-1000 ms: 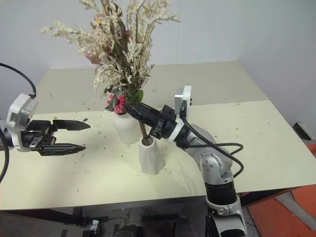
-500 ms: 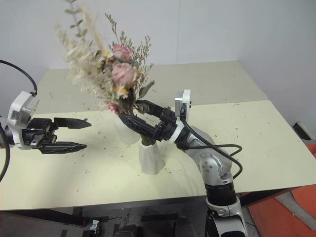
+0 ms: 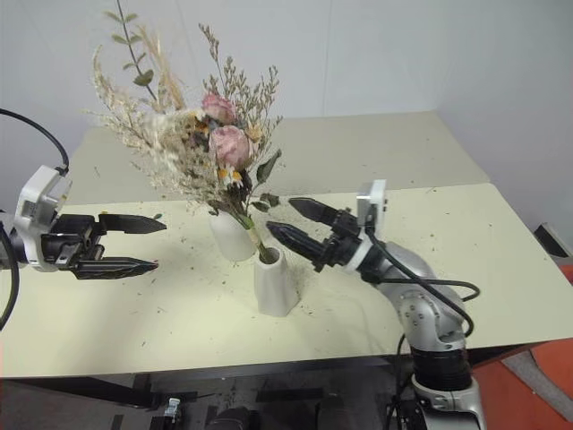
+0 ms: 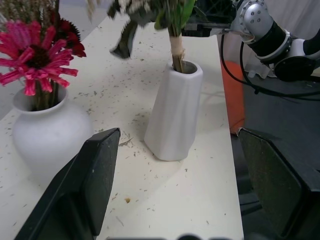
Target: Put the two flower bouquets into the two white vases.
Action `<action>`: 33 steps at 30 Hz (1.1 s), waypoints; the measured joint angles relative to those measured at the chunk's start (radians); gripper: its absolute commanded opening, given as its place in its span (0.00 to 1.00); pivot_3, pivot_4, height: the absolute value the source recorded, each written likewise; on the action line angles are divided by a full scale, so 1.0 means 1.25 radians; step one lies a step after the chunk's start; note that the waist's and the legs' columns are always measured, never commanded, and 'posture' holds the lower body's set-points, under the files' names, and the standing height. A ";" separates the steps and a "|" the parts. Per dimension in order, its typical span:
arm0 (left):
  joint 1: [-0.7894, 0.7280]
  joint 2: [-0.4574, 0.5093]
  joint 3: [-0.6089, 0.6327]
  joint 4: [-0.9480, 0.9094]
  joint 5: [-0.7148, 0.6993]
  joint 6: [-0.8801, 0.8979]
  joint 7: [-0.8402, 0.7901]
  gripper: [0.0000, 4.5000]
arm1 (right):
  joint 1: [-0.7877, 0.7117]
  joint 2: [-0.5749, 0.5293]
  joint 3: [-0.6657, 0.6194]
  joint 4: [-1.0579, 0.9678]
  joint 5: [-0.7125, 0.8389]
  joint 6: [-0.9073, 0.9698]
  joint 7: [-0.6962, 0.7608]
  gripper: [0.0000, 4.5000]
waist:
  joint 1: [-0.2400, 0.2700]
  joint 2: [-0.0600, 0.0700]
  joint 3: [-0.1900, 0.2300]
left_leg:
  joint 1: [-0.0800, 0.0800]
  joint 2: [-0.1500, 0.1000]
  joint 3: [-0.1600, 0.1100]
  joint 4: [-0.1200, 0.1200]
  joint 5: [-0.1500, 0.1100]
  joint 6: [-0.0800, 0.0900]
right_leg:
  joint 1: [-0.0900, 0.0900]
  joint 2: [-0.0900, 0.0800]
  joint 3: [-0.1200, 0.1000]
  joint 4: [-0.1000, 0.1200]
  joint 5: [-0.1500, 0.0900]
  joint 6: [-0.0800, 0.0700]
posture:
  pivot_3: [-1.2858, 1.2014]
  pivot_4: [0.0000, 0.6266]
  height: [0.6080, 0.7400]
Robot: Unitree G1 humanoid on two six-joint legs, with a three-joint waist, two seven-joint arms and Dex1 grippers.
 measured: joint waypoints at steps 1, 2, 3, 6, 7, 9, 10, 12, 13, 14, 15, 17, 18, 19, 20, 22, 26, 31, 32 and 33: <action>-0.002 -0.004 -0.003 0.001 0.002 0.000 0.000 0.91 | 0.000 -0.007 -0.005 0.000 0.000 -0.002 0.002 0.99 | -0.002 0.000 0.000 | 0.000 0.001 0.000 0.000 0.000 0.000 | 0.000 0.001 0.000 0.000 0.000 0.000 | 0.52 0.24 1.00; -0.005 -0.006 -0.008 0.005 0.006 0.000 -0.001 0.91 | 0.002 -0.015 -0.007 0.000 0.000 -0.004 0.007 0.99 | -0.003 0.000 0.000 | 0.000 0.002 0.000 0.000 0.000 0.000 | 0.000 0.002 0.000 0.000 0.000 0.000 | 0.52 0.24 1.00; -0.010 -0.007 -0.013 0.011 0.010 0.000 -0.001 0.91 | 0.005 -0.021 -0.008 -0.001 0.000 -0.006 0.011 0.99 | -0.004 0.000 0.000 | 0.000 0.003 0.000 0.000 0.000 0.000 | 0.000 0.003 0.000 0.000 0.000 -0.001 | 0.52 0.24 1.00; -0.021 -0.013 -0.018 0.017 0.013 0.000 -0.005 0.91 | 0.027 -0.059 -0.012 -0.001 -0.005 -0.014 0.033 0.99 | -0.003 0.000 0.000 | 0.000 0.003 0.000 0.000 0.000 0.000 | 0.000 0.004 0.000 0.000 0.000 -0.001 | 0.52 0.24 1.00; -0.022 -0.013 -0.018 0.018 0.013 0.000 -0.007 0.91 | 0.037 -0.074 -0.018 0.001 -0.006 -0.017 0.041 0.99 | -0.002 0.000 0.000 | 0.000 0.003 0.001 0.000 0.000 0.000 | 0.000 0.003 0.000 0.000 0.000 -0.001 | 0.52 0.24 1.00; -0.022 -0.013 -0.018 0.024 0.014 -0.001 -0.011 0.91 | 0.055 -0.109 -0.040 0.013 -0.014 -0.021 0.060 0.99 | -0.001 0.000 0.000 | 0.000 0.003 0.001 0.000 0.000 0.000 | 0.000 0.003 0.000 0.000 0.001 -0.001 | 0.52 0.24 1.00; -0.022 -0.013 -0.018 0.028 0.015 -0.001 -0.012 0.91 | 0.062 -0.127 -0.052 0.021 -0.018 -0.025 0.068 0.99 | 0.000 0.000 0.000 | 0.000 0.003 0.001 0.001 0.000 0.000 | 0.000 0.003 0.000 0.000 0.001 -0.001 | 0.52 0.24 1.00; -0.022 -0.013 -0.018 0.029 0.016 -0.001 -0.013 0.91 | 0.071 -0.162 -0.082 0.043 -0.018 -0.027 0.087 0.99 | 0.002 0.000 0.000 | 0.000 0.003 0.001 0.001 0.000 0.000 | 0.000 0.003 0.000 -0.001 0.001 -0.001 | 0.52 0.24 1.00; -0.022 -0.013 -0.017 0.029 0.016 -0.002 -0.013 0.91 | 0.078 -0.178 -0.094 0.048 -0.019 -0.028 0.095 0.99 | 0.003 0.000 0.000 | 0.000 0.003 0.001 0.001 0.000 0.000 | 0.001 0.004 0.000 -0.001 0.001 -0.001 | 0.52 0.24 1.00; -0.022 -0.012 -0.017 0.031 0.016 -0.003 -0.013 0.91 | 0.086 -0.197 -0.108 0.057 -0.019 -0.029 0.105 0.99 | 0.004 0.000 0.000 | 0.000 0.004 0.001 0.001 0.000 0.000 | 0.001 0.004 0.000 -0.001 0.001 -0.001 | 0.52 0.24 1.00; -0.022 -0.012 -0.017 0.032 0.017 -0.004 -0.013 0.91 | 0.096 -0.214 -0.120 0.063 -0.020 -0.029 0.115 0.99 | 0.005 0.000 0.000 | 0.000 0.004 0.001 0.001 0.000 0.001 | 0.001 0.004 0.000 -0.001 0.001 -0.001 | 0.52 0.24 1.00; -0.022 -0.012 -0.016 0.040 0.022 -0.007 -0.013 0.91 | 0.111 -0.241 -0.135 0.074 -0.022 -0.030 0.131 0.99 | 0.006 0.000 0.000 | 0.000 0.004 0.002 0.001 0.000 0.001 | 0.001 0.004 0.001 -0.001 0.001 -0.001 | 0.52 0.24 1.00; -0.022 -0.012 -0.016 0.045 0.026 -0.009 -0.013 0.91 | 0.125 -0.259 -0.141 0.075 -0.025 -0.032 0.142 0.99 | 0.007 0.000 0.000 | 0.000 0.004 0.002 0.001 0.000 0.001 | 0.001 0.004 0.001 -0.001 0.001 -0.001 | 0.52 0.24 1.00; -0.020 -0.012 -0.015 0.051 0.028 -0.013 -0.013 0.91 | 0.141 -0.281 -0.147 0.079 -0.032 -0.034 0.157 0.99 | 0.009 0.000 0.000 | 0.000 0.004 0.002 0.001 0.000 0.001 | 0.001 0.004 0.001 -0.001 0.001 -0.001 | 0.52 0.24 1.00; -0.020 -0.012 -0.015 0.057 0.031 -0.019 -0.013 0.91 | 0.157 -0.302 -0.159 0.092 -0.042 -0.038 0.171 0.99 | 0.011 0.000 0.000 | 0.000 0.004 0.002 0.001 0.000 0.001 | 0.001 0.004 0.001 -0.001 0.001 -0.001 | 0.52 0.24 1.00; -0.019 -0.011 -0.014 0.066 0.035 -0.023 -0.014 0.91 | 0.176 -0.332 -0.173 0.111 -0.055 -0.045 0.191 0.99 | 0.013 0.000 0.000 | 0.000 0.003 0.002 0.001 0.000 0.001 | 0.001 0.004 0.001 -0.001 0.001 -0.001 | 0.52 0.24 1.00; -0.010 -0.009 -0.009 0.086 0.045 -0.028 -0.014 0.91 | 0.216 -0.386 -0.217 0.139 -0.080 -0.065 0.231 0.99 | 0.014 0.000 0.000 | 0.000 0.004 0.002 0.001 0.000 0.001 | 0.001 0.004 0.001 -0.001 0.001 -0.001 | 0.52 0.24 1.00; 0.004 -0.009 0.001 0.096 0.047 -0.037 -0.014 0.91 | 0.261 -0.434 -0.272 0.153 -0.085 -0.069 0.262 0.99 | 0.014 0.000 0.000 | 0.000 0.004 0.003 0.001 -0.001 0.001 | 0.002 0.004 0.001 -0.001 0.001 -0.001 | 0.52 0.24 1.00; 0.004 -0.009 0.001 0.096 0.048 -0.038 -0.014 0.91 | 0.267 -0.437 -0.280 0.153 -0.086 -0.069 0.268 0.99 | 0.014 0.000 0.000 | 0.001 0.004 0.003 0.001 -0.001 0.001 | 0.002 0.004 0.001 -0.001 0.001 -0.001 | 0.52 0.24 1.00; 0.004 -0.009 0.001 0.097 0.048 -0.038 -0.014 0.91 | 0.278 -0.446 -0.290 0.153 -0.089 -0.069 0.275 0.99 | 0.015 0.000 0.000 | 0.001 0.004 0.003 0.001 -0.001 0.001 | 0.003 0.004 0.001 -0.001 0.001 -0.001 | 0.52 0.24 1.00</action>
